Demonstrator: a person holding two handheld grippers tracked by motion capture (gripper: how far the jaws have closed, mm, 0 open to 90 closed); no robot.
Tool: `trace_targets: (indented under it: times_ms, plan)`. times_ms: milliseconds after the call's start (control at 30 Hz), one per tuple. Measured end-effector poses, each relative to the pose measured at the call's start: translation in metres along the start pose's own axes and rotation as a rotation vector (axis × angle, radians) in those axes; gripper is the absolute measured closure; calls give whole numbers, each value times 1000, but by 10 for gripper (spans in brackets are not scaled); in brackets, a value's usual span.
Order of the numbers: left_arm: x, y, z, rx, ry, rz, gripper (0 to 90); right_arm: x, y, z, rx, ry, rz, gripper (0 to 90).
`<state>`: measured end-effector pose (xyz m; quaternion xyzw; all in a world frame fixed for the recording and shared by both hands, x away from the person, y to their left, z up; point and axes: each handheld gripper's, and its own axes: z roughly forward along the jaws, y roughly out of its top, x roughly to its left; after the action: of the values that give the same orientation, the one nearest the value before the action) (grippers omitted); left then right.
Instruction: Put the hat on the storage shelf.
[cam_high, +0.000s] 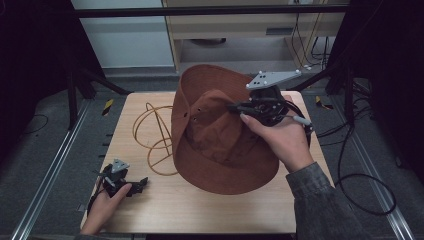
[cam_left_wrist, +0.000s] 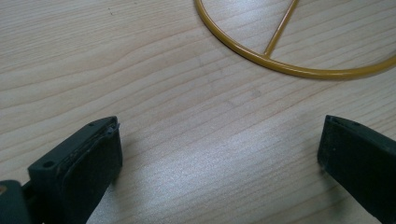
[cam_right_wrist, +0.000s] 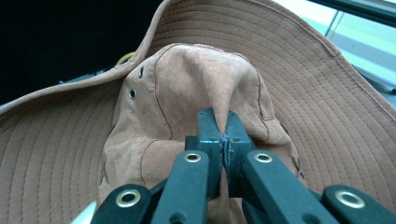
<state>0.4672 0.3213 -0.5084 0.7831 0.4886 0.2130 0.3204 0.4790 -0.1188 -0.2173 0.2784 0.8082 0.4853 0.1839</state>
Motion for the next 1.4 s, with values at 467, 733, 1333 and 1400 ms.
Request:
trace_targets:
  times_ms: [467,733,1333,1400]
  plan:
    - [0,0,0,-4,1,-6,0,14,37,19,-32,19,-27,892]
    - [0,0,0,0,0,-1,0,21,49,28,-56,32,-35,892]
    - [0,1,0,5,-3,2,0,32,81,59,-75,29,-45,892]
    - [0,1,0,0,-3,-3,0,32,84,62,-74,32,-42,892]
